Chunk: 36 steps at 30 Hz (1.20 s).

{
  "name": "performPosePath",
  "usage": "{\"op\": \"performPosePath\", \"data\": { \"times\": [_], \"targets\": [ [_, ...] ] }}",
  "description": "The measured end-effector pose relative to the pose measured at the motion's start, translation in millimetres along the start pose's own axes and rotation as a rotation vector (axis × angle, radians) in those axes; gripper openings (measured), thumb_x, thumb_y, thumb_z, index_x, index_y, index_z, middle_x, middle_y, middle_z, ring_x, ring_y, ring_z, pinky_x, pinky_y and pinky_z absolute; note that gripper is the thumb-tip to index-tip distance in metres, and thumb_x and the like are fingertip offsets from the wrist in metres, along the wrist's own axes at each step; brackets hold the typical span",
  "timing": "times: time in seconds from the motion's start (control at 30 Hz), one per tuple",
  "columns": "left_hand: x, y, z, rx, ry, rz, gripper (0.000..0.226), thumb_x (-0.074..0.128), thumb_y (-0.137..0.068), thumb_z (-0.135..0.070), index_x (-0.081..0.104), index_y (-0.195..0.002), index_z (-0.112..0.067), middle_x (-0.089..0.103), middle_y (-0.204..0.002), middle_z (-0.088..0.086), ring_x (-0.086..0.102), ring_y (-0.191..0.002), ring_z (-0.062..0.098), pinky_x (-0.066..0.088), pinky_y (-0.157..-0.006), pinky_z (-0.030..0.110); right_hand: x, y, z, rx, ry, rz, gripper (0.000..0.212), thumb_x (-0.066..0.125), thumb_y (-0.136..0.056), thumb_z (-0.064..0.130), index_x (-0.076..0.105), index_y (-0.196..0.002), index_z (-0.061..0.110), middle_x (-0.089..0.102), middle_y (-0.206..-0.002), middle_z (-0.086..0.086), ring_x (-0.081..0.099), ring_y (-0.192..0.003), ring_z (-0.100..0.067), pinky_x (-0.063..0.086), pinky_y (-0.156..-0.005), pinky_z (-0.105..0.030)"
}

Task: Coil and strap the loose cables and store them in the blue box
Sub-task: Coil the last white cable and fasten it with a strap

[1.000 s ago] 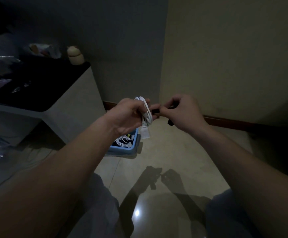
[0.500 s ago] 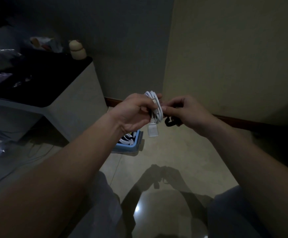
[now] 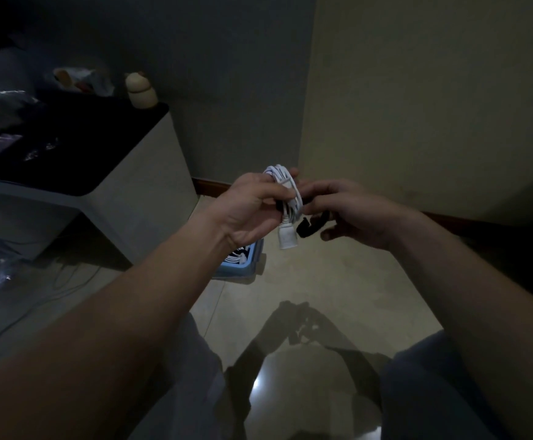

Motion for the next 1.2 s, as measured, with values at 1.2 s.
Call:
{"op": "performPosePath", "data": {
  "times": [1.2],
  "targets": [
    [-6, -10, 9, 0.038, 0.042, 0.013, 0.032, 0.038, -0.095, 0.015, 0.047, -0.117, -0.007, 0.058, -0.090, 0.012, 0.060, -0.100, 0.024, 0.045, -0.103, 0.037, 26, -10, -6, -0.100, -0.045, -0.110, 0.006, 0.069, -0.093, 0.012, 0.069, -0.099, 0.011, 0.073, -0.092, -0.002, 0.071, -0.082, -0.010, 0.058, -0.073, -0.033]
  ]
}}
Point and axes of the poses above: each hand's wrist, its own y-axis away from the middle knuckle, its own x-axis out of the palm, z = x × y, the point moved 9 cm from there along -y, towards the middle knuckle
